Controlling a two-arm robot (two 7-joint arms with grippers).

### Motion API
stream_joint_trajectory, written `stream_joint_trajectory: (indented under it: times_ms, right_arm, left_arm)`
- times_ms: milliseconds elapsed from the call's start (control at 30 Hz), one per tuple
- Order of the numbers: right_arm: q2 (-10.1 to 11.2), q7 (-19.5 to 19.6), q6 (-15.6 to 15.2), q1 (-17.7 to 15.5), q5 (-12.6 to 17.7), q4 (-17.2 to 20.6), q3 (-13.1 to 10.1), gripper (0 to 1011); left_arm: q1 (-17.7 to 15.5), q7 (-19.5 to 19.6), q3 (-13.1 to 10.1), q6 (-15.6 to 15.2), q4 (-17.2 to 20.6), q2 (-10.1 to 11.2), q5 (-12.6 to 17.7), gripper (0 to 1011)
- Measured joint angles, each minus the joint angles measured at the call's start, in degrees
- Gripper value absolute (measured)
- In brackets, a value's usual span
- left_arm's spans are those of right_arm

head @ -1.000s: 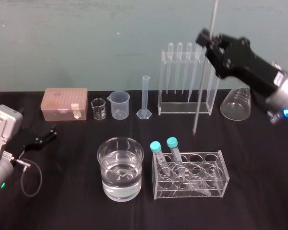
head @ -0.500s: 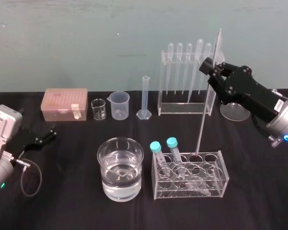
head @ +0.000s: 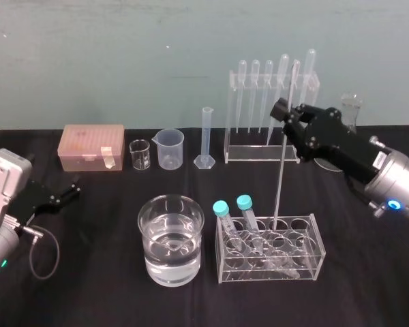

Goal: Hold the thermometer with one hand and immerse one end into the beaker, then reinsert it into the test tube rack.

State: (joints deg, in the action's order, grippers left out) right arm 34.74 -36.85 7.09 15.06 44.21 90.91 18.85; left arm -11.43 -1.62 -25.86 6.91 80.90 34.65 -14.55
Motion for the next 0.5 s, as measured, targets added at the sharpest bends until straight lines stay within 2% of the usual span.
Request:
stream_joint_trajectory:
  times_ms: [500]
  right_arm:
    - [-1.0, 0.5, -1.5, -0.9, -1.5, -3.0, 1.3, 52]
  left_arm:
    - [0.0, 0.0, 0.0, 0.0, 0.0, 0.0, 0.0, 1008]
